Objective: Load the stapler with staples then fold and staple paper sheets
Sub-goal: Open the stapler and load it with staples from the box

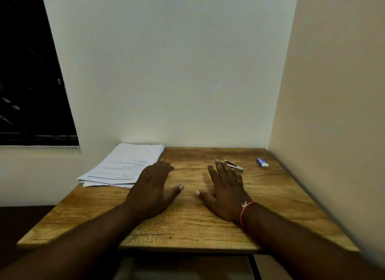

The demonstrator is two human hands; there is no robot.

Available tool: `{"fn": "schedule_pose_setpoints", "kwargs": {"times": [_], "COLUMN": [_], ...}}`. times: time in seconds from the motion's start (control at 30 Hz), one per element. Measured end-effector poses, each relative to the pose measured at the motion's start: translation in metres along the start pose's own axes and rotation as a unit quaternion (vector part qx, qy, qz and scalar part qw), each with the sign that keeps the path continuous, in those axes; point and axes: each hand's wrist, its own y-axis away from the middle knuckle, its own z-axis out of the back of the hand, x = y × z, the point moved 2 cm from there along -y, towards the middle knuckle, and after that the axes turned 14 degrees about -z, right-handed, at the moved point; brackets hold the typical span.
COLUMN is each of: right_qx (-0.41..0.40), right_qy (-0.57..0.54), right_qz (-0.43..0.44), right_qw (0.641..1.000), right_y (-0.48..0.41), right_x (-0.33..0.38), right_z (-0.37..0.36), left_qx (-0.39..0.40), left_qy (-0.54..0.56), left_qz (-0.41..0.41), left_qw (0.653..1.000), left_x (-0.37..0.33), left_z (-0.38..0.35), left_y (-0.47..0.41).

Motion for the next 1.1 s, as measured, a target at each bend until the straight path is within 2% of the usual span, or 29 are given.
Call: {"fn": "schedule_pose_setpoints", "kwargs": {"times": [0.1, 0.17, 0.23, 0.33, 0.43, 0.6, 0.7, 0.77, 0.9, 1.1], "right_qx": [0.003, -0.036, -0.063, -0.056, -0.050, -0.049, -0.032, -0.021, -0.057, -0.036], "right_qy": [-0.014, -0.015, -0.021, -0.030, -0.026, -0.094, -0.167, -0.251, -0.330, -0.433], "right_qz": [-0.018, -0.053, -0.107, -0.196, -0.233, -0.203, -0.167, -0.152, -0.102, -0.081], "right_qw": [1.000, 0.998, 0.992, 0.979, 0.971, 0.973, 0.971, 0.956, 0.937, 0.897], "right_y": [-0.025, -0.050, -0.076, -0.113, -0.135, -0.141, -0.133, -0.122, -0.100, -0.085], "right_x": [-0.007, -0.016, -0.030, -0.049, -0.061, -0.064, -0.053, -0.038, -0.012, 0.001], "right_z": [0.000, -0.001, 0.000, -0.004, -0.011, -0.015, -0.011, -0.005, 0.005, 0.005], "left_qx": [0.044, 0.058, 0.059, 0.045, 0.047, 0.038, 0.042, 0.035, 0.053, 0.052], "left_qy": [-0.031, -0.036, -0.014, 0.043, 0.086, 0.152, 0.261, 0.323, 0.383, 0.401], "left_qz": [-0.049, -0.068, -0.037, 0.024, 0.042, 0.079, 0.152, 0.185, 0.184, 0.164], "left_qw": [0.997, 0.995, 0.997, 0.998, 0.994, 0.984, 0.952, 0.928, 0.904, 0.900], "left_x": [0.004, 0.006, 0.007, 0.014, 0.016, 0.015, 0.019, 0.021, 0.019, 0.015], "left_z": [-0.009, -0.016, -0.024, -0.045, -0.062, -0.063, -0.063, -0.064, -0.067, -0.067], "left_y": [-0.017, -0.038, -0.061, -0.085, -0.091, -0.094, -0.096, -0.097, -0.096, -0.095]}}
